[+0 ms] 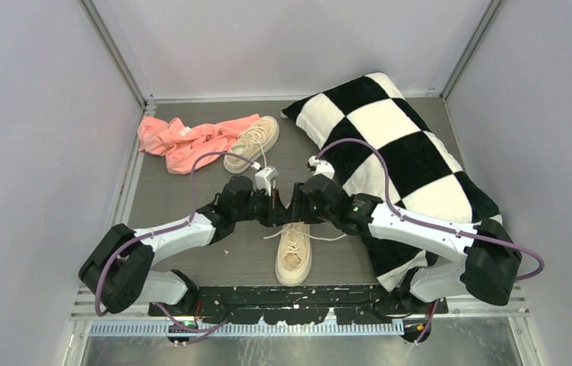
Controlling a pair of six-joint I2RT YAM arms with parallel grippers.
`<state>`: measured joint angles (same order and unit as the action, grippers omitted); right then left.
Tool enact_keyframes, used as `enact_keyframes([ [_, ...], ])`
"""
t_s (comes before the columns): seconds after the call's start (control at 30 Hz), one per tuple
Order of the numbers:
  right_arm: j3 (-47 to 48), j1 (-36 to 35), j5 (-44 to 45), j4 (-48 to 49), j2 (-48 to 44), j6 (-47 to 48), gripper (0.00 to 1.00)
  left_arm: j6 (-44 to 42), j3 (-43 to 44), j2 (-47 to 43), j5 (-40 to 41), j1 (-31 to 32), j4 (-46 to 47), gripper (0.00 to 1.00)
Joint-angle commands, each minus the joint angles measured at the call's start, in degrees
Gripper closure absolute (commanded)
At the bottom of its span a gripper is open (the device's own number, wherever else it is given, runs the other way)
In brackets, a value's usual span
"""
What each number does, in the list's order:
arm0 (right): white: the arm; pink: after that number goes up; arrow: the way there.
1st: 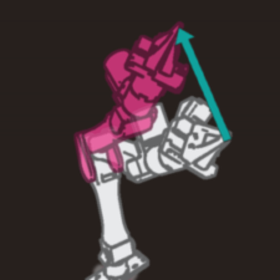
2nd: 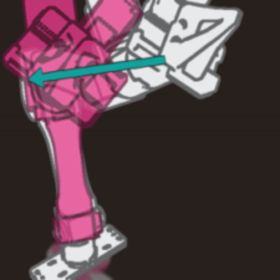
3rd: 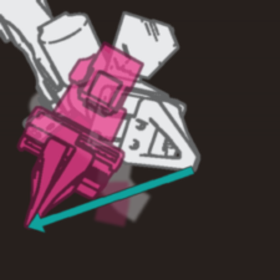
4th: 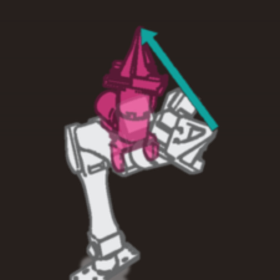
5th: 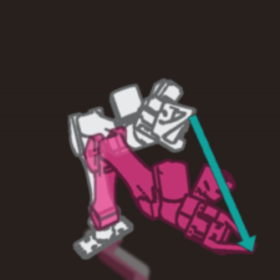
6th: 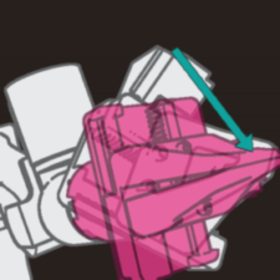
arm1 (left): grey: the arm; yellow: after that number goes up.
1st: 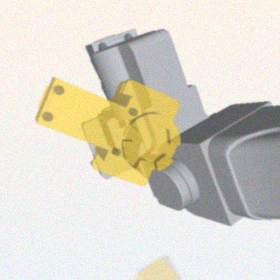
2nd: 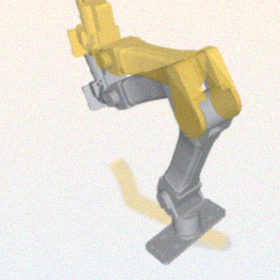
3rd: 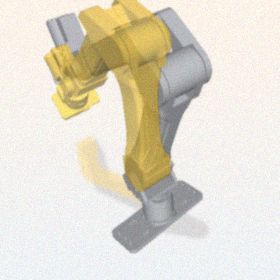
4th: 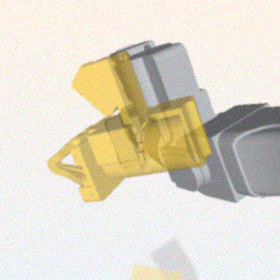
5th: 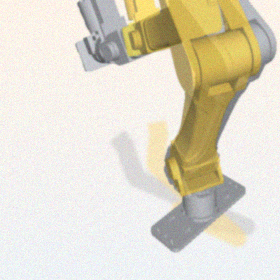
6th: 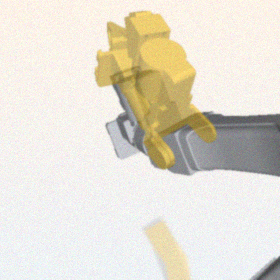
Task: Tie the shoes
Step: Fold the shoelace.
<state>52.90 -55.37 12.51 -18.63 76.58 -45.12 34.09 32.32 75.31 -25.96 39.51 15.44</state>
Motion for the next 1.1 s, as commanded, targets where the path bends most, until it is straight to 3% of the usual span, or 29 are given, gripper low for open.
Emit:
enact_keyframes([
  [0.0, -0.95, 1.50, 3.82, 5.21, -3.89, -3.48, 0.46, -0.67, 0.18, 0.50, -3.79, 0.41, 3.89, 0.99],
  [0.17, -3.78, 2.47, 5.15, 7.48, -6.73, -4.97, 0.47, -0.85, -0.08, 0.79, -4.18, 0.40, 4.69, 1.00],
  [0.7, -2.18, 2.99, -3.19, 7.60, 0.00, -5.02, 0.47, -1.90, 1.06, 1.59, -4.34, 0.49, 3.89, 0.99],
  [0.9, -3.66, 3.04, -3.17, 8.17, -0.57, -5.27, 0.56, -1.94, 1.81, 2.46, -4.86, 0.53, 4.29, 1.00],
  [1.07, -3.89, 3.00, -2.83, 8.35, -0.52, -5.37, 0.72, -1.61, 2.01, 2.74, -4.62, 0.48, 4.07, 0.99],
])
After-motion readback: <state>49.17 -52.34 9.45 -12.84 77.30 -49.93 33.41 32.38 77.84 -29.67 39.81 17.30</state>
